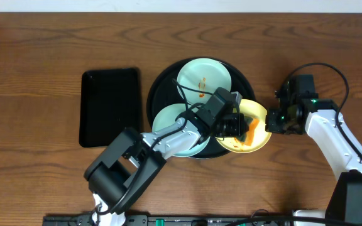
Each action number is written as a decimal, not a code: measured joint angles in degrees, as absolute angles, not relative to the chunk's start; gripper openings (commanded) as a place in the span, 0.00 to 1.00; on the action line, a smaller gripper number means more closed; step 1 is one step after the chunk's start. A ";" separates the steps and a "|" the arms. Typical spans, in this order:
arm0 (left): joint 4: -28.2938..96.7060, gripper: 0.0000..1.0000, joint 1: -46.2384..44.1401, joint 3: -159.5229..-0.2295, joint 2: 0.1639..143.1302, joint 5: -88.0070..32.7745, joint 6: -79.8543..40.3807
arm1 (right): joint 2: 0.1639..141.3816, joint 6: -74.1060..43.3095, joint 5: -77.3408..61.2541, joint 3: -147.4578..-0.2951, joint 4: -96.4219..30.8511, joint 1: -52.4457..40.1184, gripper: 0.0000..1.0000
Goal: Clean dirty plates on tray and stack at the side
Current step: 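Scrub the yellow plate with the sponge held in the left gripper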
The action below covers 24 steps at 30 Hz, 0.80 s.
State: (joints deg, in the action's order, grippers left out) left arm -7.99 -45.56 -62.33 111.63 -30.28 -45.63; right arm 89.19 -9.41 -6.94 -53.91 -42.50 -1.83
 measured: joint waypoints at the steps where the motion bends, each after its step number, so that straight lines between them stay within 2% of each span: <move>1: -7.40 0.08 -45.58 -62.35 111.70 -29.50 -45.32 | 89.21 -9.41 -7.01 -53.91 -42.57 -1.83 0.01; 12: -4.49 0.08 -40.18 -62.57 111.70 -16.95 -43.27 | 89.21 -9.41 -7.64 -53.91 -42.54 -1.83 0.01; 24: -2.26 0.07 -39.94 -67.46 110.52 -22.35 -34.37 | 89.21 -9.41 -7.68 -53.91 -42.57 -1.83 0.01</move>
